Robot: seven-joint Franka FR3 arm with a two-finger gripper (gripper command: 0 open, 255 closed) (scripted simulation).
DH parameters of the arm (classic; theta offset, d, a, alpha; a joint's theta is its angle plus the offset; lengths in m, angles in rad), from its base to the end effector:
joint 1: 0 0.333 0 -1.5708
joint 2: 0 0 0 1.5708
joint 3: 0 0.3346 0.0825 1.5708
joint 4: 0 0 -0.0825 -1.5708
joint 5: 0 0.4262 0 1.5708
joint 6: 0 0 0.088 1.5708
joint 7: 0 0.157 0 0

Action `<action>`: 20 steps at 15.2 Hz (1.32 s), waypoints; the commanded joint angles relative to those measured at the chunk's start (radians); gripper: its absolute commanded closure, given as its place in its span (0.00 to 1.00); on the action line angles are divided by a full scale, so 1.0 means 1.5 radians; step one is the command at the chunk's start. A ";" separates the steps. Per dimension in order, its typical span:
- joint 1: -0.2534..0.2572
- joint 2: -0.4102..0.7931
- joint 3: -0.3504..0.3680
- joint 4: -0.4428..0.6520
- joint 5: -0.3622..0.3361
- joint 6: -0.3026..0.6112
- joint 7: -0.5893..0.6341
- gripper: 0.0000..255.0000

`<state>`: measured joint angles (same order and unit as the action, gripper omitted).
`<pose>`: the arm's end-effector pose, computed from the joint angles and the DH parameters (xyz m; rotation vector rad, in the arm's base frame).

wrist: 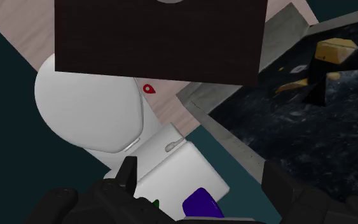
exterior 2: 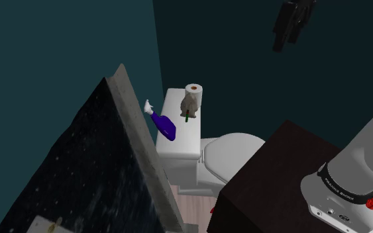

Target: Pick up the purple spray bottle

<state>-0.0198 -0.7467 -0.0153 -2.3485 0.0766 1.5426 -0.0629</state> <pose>0.3406 -0.0005 0.5425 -3.0504 -0.0489 0.0841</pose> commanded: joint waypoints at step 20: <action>0.059 0.316 0.067 -0.078 0.066 0.524 -0.021 0.00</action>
<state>0.0641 -0.3158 0.0806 -2.4826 0.1725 2.2888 -0.0916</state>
